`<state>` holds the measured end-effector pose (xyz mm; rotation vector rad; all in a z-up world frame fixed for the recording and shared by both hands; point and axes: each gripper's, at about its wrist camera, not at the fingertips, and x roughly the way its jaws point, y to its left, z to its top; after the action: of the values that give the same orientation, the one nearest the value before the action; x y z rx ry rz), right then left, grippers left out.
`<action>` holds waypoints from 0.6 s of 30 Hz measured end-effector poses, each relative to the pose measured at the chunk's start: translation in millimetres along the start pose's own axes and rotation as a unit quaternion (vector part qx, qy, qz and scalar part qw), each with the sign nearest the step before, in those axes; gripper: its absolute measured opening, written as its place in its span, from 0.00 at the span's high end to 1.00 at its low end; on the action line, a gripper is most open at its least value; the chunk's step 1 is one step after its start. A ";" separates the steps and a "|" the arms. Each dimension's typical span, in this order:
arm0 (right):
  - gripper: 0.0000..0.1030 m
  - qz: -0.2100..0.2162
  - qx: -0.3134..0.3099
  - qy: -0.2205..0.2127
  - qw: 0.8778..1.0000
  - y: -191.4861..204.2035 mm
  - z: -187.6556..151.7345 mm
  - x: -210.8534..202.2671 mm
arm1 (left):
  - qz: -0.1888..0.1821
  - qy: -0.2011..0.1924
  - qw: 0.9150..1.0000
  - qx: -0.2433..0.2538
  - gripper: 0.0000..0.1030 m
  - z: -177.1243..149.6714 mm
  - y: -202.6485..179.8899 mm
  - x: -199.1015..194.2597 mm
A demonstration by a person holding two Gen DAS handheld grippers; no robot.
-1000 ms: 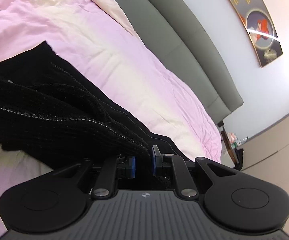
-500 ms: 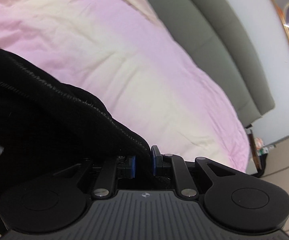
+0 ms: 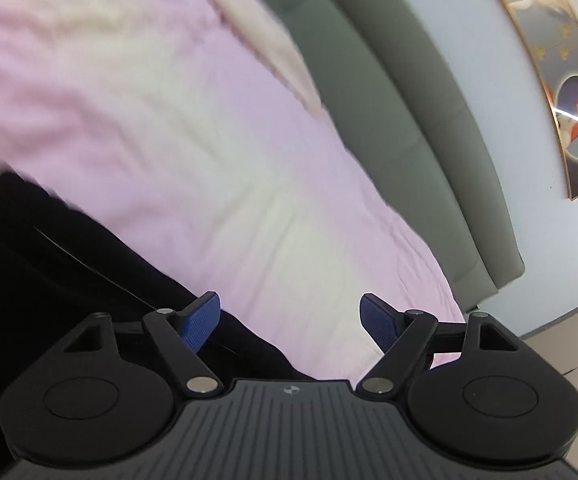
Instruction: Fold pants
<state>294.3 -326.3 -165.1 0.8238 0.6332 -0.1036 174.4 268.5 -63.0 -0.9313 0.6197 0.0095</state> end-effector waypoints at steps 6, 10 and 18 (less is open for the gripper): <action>0.63 -0.058 -0.008 -0.072 0.996 -40.8 7.2 -51.2 | 0.134 -0.037 0.988 0.074 0.15 -11.7 29.6 -71.6; 0.61 -0.108 0.036 -0.084 0.990 -74.4 10.9 -62.5 | 0.154 -0.031 0.987 -0.031 0.15 1.7 73.7 -76.6; 0.61 -0.141 0.052 -0.106 0.983 -97.5 5.8 -60.5 | 0.201 0.008 0.978 -0.060 0.16 2.2 103.7 -53.6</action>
<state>216.4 -406.5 -191.6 0.8071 0.5426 -0.4788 103.5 346.9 -112.5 -0.9086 0.8205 0.4060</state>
